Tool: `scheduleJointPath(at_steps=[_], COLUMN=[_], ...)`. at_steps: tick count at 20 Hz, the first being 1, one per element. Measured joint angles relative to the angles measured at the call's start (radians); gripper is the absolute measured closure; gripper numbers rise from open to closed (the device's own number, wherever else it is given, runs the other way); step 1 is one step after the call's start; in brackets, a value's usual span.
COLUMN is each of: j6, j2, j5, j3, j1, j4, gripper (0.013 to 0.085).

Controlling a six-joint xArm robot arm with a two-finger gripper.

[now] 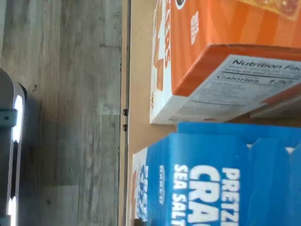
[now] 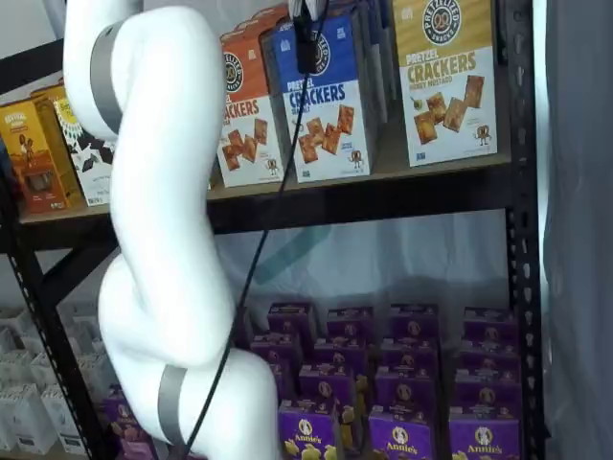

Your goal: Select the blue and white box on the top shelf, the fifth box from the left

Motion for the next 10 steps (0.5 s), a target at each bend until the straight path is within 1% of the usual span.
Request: scheduleJointPath(at_steps=[1, 9, 10], j6=[0.000, -0.003, -0.004], j2=[0.001, 0.000, -0.002], j5=[0.002, 0.007, 0.005], j3=[-0.002, -0.004, -0.002], j1=[0.000, -0.003, -0.003], j4=[-0.001, -0.003, -0.004], gripper=[0.0330, 0.0330, 0.0370])
